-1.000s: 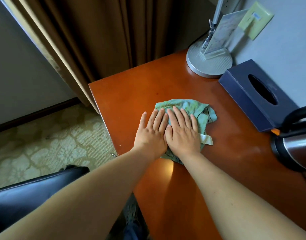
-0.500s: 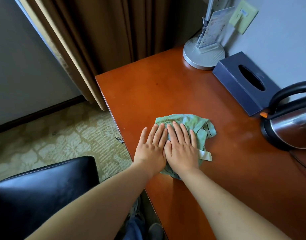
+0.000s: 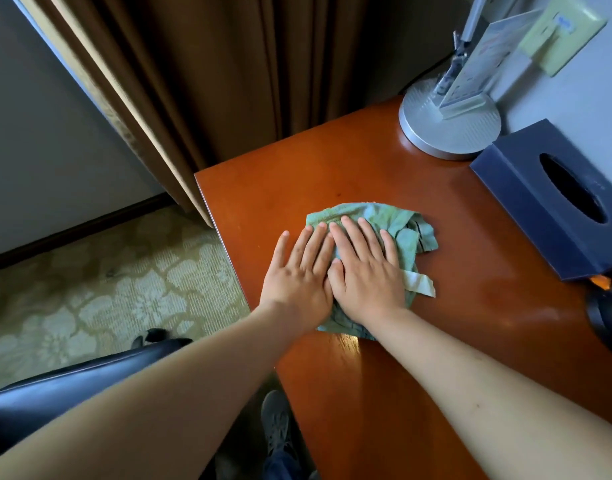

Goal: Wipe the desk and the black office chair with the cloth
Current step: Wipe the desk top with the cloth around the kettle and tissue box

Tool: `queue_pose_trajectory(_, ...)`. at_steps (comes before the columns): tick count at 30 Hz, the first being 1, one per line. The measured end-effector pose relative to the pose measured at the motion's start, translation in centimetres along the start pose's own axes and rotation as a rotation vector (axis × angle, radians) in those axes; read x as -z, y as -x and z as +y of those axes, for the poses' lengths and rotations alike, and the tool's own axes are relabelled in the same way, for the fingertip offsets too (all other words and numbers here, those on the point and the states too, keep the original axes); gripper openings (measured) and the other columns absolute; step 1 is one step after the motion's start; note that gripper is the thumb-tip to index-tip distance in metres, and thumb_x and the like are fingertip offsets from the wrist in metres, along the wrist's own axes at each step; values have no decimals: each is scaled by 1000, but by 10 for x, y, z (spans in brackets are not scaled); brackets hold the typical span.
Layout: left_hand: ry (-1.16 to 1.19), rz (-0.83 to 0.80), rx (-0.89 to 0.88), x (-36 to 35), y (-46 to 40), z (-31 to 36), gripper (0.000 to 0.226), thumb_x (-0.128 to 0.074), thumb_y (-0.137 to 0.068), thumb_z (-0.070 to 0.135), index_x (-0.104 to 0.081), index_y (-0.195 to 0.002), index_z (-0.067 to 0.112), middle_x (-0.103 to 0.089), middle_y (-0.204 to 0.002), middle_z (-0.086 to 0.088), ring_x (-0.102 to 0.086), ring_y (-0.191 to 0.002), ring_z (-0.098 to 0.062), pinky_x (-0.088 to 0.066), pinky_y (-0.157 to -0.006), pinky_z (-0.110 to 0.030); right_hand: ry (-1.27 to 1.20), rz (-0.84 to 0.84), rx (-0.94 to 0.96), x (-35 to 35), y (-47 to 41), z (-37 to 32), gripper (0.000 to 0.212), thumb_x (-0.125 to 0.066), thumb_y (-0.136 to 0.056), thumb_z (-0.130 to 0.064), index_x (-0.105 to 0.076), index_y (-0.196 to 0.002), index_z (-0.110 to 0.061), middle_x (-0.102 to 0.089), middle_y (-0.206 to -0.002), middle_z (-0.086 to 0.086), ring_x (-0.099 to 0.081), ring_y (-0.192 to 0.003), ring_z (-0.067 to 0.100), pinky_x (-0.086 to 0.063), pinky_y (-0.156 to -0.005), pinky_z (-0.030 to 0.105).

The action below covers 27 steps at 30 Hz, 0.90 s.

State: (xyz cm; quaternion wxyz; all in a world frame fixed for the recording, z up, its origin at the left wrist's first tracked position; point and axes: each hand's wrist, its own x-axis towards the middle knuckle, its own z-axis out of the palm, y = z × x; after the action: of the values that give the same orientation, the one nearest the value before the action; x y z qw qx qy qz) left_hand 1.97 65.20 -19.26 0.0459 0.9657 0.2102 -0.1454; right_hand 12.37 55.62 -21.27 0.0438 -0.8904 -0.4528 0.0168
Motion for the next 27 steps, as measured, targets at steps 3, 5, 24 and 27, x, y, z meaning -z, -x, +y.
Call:
queue_pose_trajectory(3,6,8,30,11,-36,-40,64,6,-100,48,24,-154,19,30,-161,1,28,-148,-17,14,-120,-51,-16,4,25,-4,-57,-15,62,-25,-97,-39,-35,-157,-25,-31,-164,-2,-22,-153,20,-14,-125,49)
queue_pose_trajectory(5,3,5,71,18,-62,-66,64,4,-100,49,23,-155,20,29,-162,2,27,-149,-16,13,-121,-50,-23,1,50,-7,-98,-24,61,-25,-98,-39,-33,-157,-26,-29,-165,-2,-20,-154,20,-12,-125,48)
queue_pose_trajectory(24,-25,1,209,46,-150,-131,65,2,-101,46,19,-156,14,21,-165,-6,21,-151,-25,11,-122,-50,-3,-11,124,-9,-229,-47,63,-20,-95,-43,-35,-155,-32,-33,-163,-6,-22,-153,17,-8,-126,45)
queue_pose_trajectory(27,-60,8,201,43,-141,-127,67,-1,-101,46,19,-155,14,22,-164,-7,23,-150,-25,11,-122,-49,-24,-13,96,-11,-216,-49,61,-23,-98,-40,-30,-158,-31,-27,-166,-6,-17,-154,16,-5,-127,45)
